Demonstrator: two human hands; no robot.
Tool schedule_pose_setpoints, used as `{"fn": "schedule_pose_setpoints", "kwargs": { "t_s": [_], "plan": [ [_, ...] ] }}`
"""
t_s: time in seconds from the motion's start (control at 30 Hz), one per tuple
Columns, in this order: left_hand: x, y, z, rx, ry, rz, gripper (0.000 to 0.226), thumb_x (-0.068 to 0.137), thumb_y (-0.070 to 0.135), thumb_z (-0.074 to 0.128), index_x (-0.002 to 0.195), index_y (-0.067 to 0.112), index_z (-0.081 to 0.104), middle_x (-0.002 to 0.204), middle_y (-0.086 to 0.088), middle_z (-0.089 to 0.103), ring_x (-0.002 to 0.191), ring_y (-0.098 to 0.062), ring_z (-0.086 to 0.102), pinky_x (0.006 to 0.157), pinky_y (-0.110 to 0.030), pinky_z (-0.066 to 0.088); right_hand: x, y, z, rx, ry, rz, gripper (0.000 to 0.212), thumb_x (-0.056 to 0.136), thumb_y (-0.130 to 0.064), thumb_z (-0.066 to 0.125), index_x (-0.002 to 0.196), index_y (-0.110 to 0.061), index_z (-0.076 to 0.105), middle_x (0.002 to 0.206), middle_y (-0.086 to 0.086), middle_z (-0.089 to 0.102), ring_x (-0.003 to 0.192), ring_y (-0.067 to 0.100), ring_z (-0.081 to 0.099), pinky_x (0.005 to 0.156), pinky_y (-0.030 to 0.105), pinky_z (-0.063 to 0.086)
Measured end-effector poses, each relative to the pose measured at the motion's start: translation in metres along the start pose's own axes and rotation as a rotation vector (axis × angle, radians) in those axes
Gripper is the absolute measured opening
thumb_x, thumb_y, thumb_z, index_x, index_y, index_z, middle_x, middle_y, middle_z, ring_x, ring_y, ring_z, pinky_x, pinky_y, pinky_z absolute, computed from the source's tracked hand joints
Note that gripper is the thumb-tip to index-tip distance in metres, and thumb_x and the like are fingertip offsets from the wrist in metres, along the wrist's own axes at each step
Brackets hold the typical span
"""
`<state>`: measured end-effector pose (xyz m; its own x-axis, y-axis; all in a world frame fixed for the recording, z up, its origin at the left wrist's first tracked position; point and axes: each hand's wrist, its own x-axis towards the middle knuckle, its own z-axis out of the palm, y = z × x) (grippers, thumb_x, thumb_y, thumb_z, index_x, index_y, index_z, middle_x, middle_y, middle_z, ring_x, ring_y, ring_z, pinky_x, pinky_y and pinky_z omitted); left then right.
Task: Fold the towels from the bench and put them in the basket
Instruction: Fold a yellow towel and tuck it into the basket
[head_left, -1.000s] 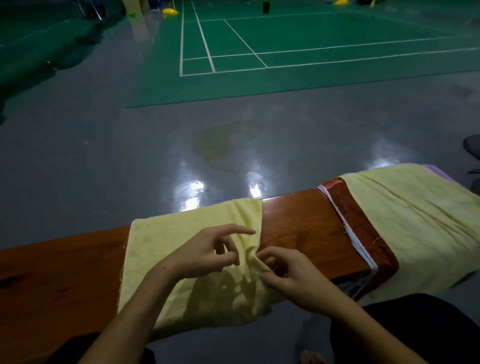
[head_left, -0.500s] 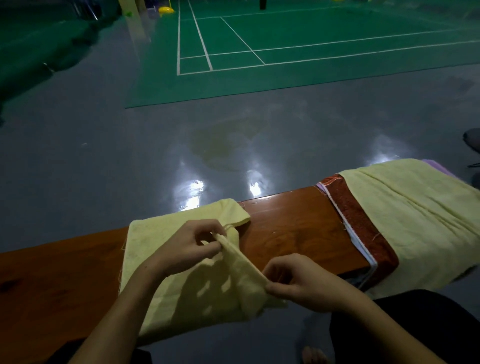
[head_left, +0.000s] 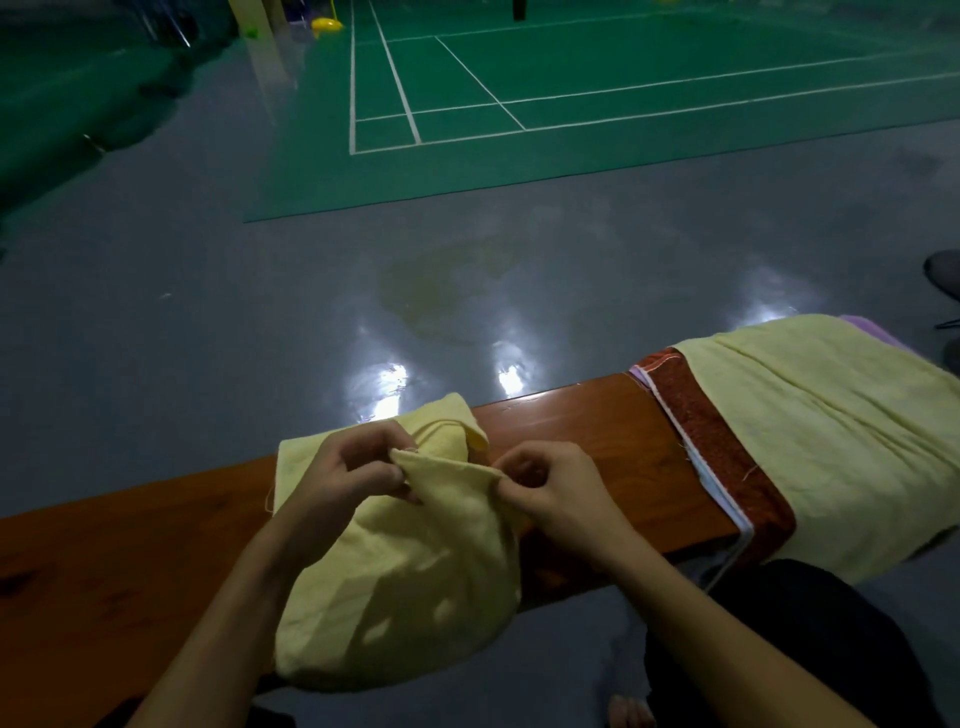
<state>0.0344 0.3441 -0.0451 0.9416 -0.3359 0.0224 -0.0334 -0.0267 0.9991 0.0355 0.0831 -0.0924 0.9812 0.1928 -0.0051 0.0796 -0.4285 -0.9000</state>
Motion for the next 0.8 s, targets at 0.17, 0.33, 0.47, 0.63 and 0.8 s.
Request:
{"fn": "schedule_pose_setpoints", "kwargs": {
  "t_s": [0.17,0.33,0.47,0.63,0.8],
  "plan": [
    [-0.002,0.006,-0.005,-0.082,0.006,0.016,0.01,0.075,0.012,0.06,0.077,0.011,0.07,0.077,-0.01,0.059,0.074,-0.022,0.061,0.069,-0.031,0.057,0.01,-0.008,0.018,0.098,0.117,-0.034,0.007,0.087,-0.026,0.079,0.093,-0.029,0.078,0.118,-0.014,0.066,0.107,0.003,0.065,0.093,0.031,0.062],
    [-0.004,0.008,-0.011,-0.114,0.013,0.003,0.017,0.079,0.008,0.049,0.079,0.012,0.067,0.076,-0.008,0.055,0.072,-0.018,0.057,0.066,-0.03,0.054,0.01,-0.02,0.032,0.376,0.01,-0.058,0.008,0.089,-0.018,0.083,0.096,-0.019,0.081,0.146,-0.016,0.055,0.128,0.003,0.06,0.099,0.026,0.057],
    [-0.007,0.007,-0.017,-0.151,0.027,-0.016,0.015,0.079,0.012,0.051,0.08,0.013,0.066,0.077,-0.008,0.053,0.072,-0.018,0.056,0.065,-0.028,0.054,0.013,-0.024,0.039,0.536,0.058,-0.04,0.012,0.088,-0.006,0.082,0.1,-0.004,0.081,0.137,-0.005,0.068,0.126,0.008,0.065,0.102,0.035,0.058],
    [-0.011,0.004,-0.03,0.046,0.04,0.009,0.02,0.073,0.033,0.065,0.083,0.016,0.068,0.084,-0.011,0.061,0.079,-0.023,0.064,0.069,-0.031,0.059,0.025,-0.025,0.023,0.326,0.178,-0.169,0.016,0.086,-0.003,0.082,0.102,-0.006,0.081,0.118,0.003,0.075,0.11,0.015,0.072,0.094,0.039,0.062],
    [-0.018,-0.01,-0.037,0.786,0.156,0.231,0.015,0.084,0.048,0.069,0.087,0.034,0.064,0.123,0.023,0.065,0.105,-0.011,0.067,0.073,-0.029,0.063,0.036,-0.014,0.004,-0.253,0.229,-0.412,0.02,0.082,-0.011,0.085,0.101,-0.018,0.081,0.11,-0.002,0.071,0.104,0.014,0.065,0.086,0.037,0.061]
  ]
}}
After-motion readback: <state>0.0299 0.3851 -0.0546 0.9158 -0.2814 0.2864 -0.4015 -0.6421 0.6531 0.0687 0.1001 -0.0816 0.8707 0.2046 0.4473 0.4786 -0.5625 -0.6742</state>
